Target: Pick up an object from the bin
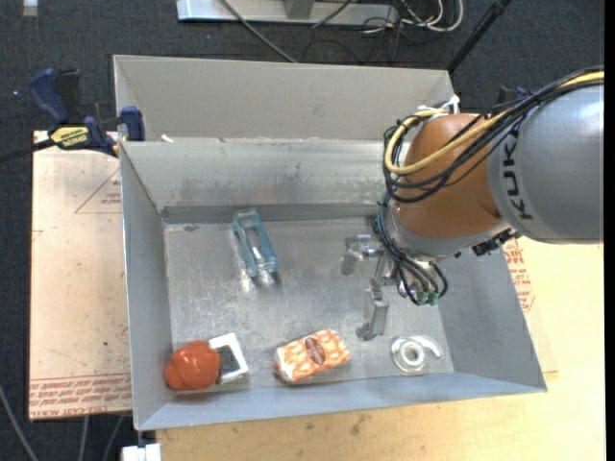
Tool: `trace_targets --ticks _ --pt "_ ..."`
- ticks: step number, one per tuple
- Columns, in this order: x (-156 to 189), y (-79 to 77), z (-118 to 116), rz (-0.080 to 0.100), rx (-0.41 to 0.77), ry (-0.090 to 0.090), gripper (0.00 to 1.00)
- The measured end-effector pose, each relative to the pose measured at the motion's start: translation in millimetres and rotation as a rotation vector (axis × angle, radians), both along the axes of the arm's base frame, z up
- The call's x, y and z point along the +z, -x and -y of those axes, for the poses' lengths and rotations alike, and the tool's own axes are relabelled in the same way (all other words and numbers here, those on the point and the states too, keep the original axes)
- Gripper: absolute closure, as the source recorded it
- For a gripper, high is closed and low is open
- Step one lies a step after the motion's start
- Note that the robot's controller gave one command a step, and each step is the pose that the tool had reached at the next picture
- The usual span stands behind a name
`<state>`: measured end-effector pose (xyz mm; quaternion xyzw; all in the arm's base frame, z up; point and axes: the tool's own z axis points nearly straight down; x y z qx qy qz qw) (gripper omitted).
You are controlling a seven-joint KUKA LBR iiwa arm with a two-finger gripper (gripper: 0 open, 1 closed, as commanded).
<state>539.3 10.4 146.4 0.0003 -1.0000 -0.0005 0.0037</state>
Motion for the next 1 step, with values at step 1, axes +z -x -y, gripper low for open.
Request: trace_targets --ticks 1 --pt "4.2 -1.8 0.0 0.008 -0.001 0.000 0.00"
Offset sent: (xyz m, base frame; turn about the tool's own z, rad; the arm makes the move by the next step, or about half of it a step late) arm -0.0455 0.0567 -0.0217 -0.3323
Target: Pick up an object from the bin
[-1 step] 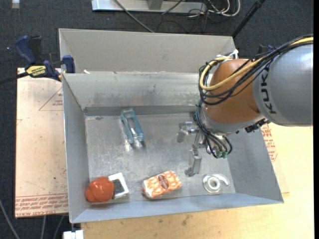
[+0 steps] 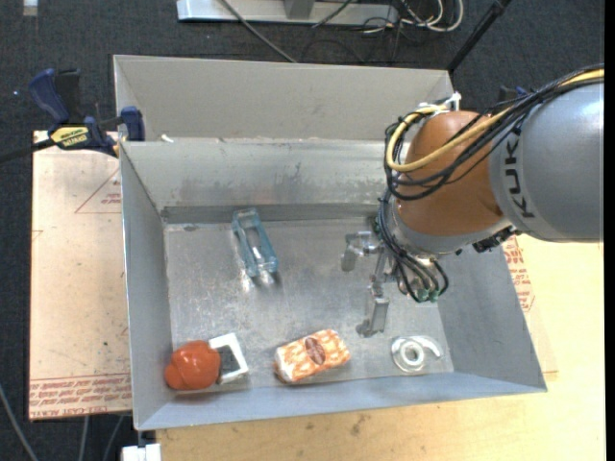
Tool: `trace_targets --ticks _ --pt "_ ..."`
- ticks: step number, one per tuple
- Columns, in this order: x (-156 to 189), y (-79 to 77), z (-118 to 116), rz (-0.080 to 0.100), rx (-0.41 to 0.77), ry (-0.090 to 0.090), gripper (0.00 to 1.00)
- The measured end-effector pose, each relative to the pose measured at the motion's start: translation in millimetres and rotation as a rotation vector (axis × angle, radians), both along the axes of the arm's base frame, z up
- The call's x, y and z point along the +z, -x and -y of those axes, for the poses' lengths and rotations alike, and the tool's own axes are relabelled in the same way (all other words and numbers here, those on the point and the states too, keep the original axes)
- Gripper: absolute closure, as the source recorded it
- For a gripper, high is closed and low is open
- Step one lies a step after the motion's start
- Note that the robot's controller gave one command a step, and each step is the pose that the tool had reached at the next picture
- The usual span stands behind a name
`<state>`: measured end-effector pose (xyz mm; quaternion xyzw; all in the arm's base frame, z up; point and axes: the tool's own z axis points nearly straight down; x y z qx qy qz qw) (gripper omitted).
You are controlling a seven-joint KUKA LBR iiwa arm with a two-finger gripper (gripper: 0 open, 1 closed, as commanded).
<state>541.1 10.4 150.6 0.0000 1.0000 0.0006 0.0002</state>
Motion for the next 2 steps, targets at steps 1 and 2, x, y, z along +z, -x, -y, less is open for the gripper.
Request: trace_targets --ticks 1,2 --pt "-16.5 30.0 -35.5 0.003 0.214 0.002 0.00" --pt "-33.0 38.8 -58.5 -0.001 0.268 0.000 0.00"
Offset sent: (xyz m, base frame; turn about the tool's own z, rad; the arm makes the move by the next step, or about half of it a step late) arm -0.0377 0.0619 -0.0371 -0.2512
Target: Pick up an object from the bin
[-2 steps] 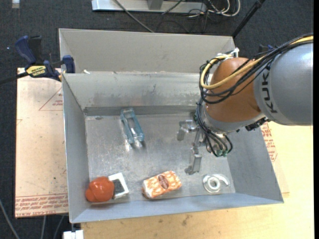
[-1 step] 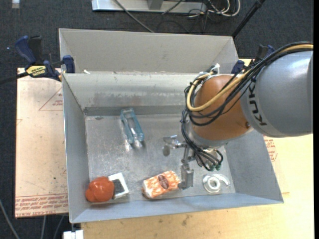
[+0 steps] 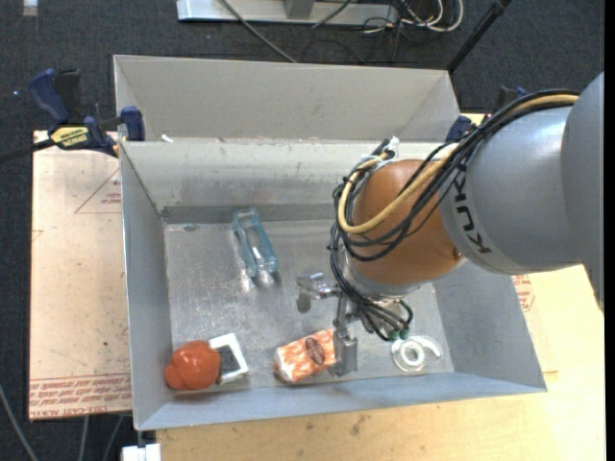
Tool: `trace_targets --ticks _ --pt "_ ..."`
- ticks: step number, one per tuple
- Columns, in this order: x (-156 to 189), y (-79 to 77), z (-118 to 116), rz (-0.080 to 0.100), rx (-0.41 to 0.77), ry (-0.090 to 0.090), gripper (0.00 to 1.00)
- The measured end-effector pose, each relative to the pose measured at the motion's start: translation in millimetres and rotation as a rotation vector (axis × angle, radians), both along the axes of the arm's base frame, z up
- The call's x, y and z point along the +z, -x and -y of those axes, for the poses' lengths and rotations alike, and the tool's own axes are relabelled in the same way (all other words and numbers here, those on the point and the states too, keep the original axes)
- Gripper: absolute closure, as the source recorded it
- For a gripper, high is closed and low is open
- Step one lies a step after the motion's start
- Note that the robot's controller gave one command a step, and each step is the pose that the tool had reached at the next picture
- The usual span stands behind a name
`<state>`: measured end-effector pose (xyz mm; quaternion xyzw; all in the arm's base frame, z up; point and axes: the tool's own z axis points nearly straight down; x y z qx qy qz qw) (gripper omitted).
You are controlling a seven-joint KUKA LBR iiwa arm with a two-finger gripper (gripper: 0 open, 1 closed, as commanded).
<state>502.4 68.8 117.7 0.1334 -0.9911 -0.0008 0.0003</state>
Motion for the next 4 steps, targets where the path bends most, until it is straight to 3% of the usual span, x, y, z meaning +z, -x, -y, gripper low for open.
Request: trace_targets --ticks 1,2,3,4 --pt "-11.9 5.1 -19.6 0.000 0.032 0.000 0.00" --pt "-47.2 11.4 -9.9 0.011 0.103 -0.001 0.00" --pt "-48.1 19.0 -19.8 0.001 0.303 0.000 1.00" --pt "-48.1 19.0 -19.8 0.001 0.302 0.000 1.00"
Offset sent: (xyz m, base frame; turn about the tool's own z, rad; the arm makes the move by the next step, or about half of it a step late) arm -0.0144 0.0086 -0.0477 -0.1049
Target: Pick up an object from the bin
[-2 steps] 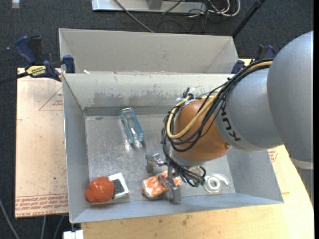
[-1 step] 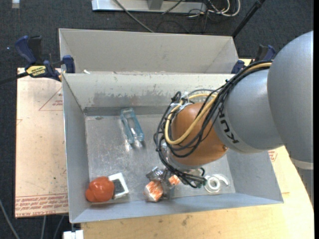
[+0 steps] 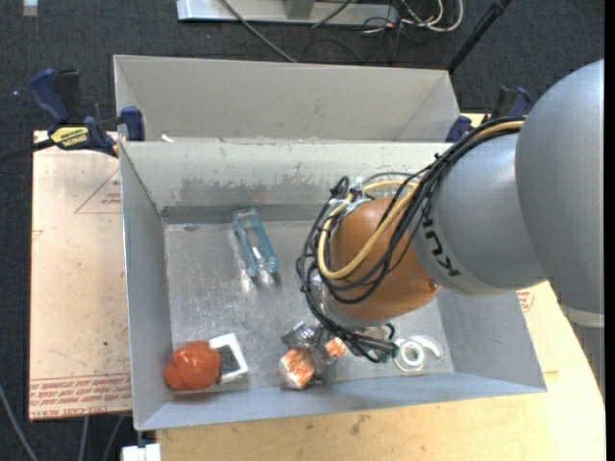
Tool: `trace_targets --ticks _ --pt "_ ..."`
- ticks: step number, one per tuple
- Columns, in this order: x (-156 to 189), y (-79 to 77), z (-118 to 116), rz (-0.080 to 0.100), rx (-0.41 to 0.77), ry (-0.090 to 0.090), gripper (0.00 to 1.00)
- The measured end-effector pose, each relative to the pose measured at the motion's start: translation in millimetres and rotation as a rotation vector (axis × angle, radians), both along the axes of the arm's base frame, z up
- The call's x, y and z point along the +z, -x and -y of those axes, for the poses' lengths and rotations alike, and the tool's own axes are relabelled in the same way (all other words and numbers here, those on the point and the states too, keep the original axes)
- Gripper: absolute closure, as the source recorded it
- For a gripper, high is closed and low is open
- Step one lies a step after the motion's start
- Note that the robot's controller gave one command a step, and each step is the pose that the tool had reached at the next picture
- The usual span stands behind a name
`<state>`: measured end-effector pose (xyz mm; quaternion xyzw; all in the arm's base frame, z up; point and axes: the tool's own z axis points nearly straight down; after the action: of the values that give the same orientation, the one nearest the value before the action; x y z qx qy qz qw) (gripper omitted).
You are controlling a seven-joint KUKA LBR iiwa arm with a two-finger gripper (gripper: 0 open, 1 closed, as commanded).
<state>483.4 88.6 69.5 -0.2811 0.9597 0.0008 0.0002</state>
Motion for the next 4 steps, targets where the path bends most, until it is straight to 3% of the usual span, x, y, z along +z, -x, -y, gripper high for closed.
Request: trace_targets --ticks 2,4 --pt "26.5 2.5 0.2 -0.008 0.000 0.001 1.00" --pt "49.8 0.2 -0.5 0.004 -0.001 0.000 1.00"
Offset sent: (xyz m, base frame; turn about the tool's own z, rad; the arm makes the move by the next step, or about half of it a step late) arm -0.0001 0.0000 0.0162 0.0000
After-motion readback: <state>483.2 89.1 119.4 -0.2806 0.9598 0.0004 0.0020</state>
